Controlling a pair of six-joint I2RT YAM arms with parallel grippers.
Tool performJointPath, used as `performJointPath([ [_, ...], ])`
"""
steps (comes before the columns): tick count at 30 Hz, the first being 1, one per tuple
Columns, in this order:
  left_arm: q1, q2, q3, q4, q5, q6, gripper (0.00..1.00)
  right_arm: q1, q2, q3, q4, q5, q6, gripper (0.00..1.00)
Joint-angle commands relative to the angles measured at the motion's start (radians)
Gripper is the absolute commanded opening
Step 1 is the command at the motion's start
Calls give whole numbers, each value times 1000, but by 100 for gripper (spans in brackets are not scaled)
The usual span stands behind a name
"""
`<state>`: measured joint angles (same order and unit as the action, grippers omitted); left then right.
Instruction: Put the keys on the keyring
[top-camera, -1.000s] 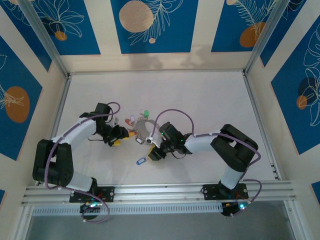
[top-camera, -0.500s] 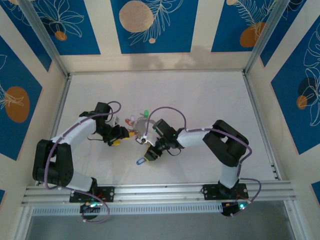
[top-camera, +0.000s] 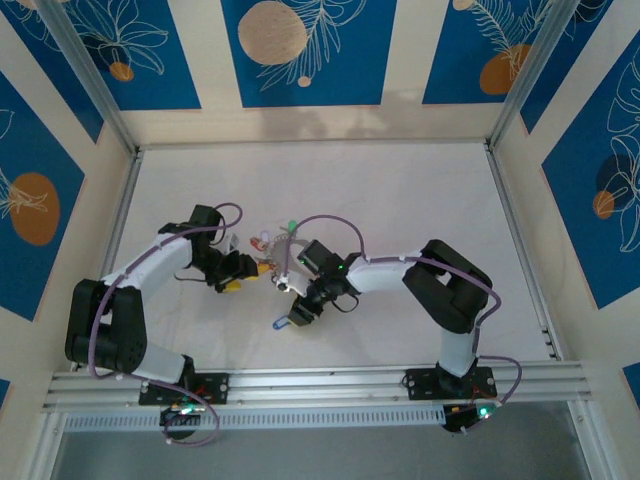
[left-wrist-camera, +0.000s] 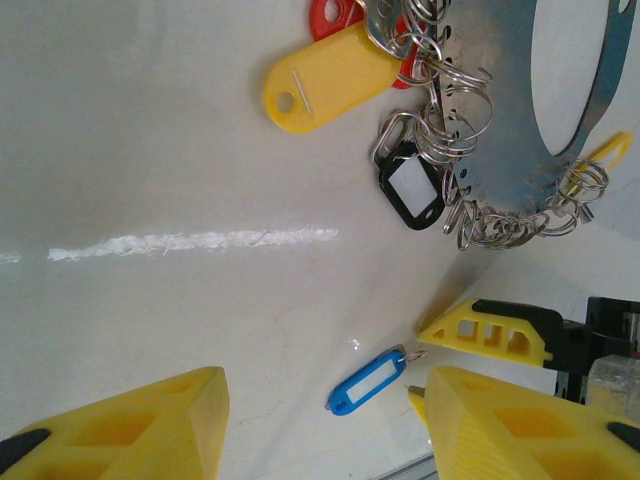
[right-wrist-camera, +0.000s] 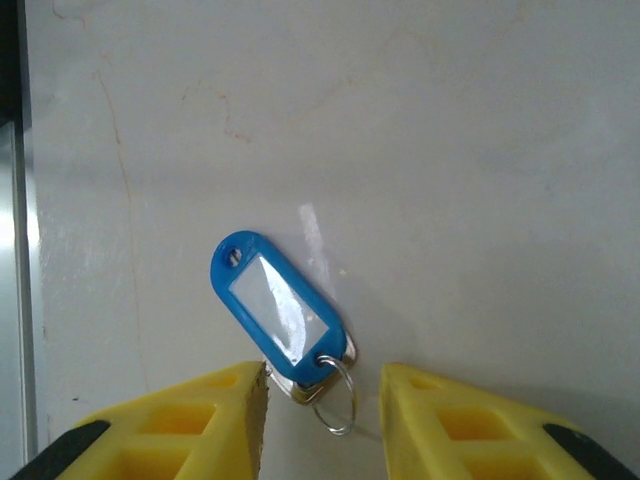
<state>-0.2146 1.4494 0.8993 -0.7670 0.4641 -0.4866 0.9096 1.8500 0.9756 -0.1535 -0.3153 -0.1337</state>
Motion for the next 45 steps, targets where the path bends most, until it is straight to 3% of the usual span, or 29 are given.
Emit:
performJointPath([
  [1, -4, -11, 8, -12, 13, 23, 54, 14, 33, 12, -106, -15, -25, 33],
  [9, -4, -20, 4, -11, 4, 20, 54, 16, 31, 6, -104, -26, -38, 17],
  [12, -4, -90, -16, 48, -13, 1, 53, 16, 13, -1, -101, -33, -36, 6],
  [16, -4, -176, 7, 94, -19, 38, 52, 8, -44, -61, -9, -57, -16, 3],
  [20, -37, -326, -90, 363, 70, 108, 52, -14, -135, -139, 96, -66, 13, 0],
  [24, -133, -452, -163, 576, 79, 275, 53, -48, -242, -258, 270, -88, 47, 0],
  [26, -171, -466, -148, 608, 187, 421, 54, -68, -310, -337, 386, -107, 48, 0],
  [30, -271, -427, 2, 353, 312, 819, 56, -95, -436, -508, 657, -123, 12, 0],
  [34, -364, -338, 101, 102, 343, 1114, 50, -118, -551, -534, 633, -119, -19, 0],
  [39, -445, -326, 43, 157, 337, 1211, 27, -120, -648, -543, 602, -110, -26, 0],
  [45, -482, -320, 11, 228, 286, 1212, 22, -102, -768, -592, 625, -92, -27, 0],
])
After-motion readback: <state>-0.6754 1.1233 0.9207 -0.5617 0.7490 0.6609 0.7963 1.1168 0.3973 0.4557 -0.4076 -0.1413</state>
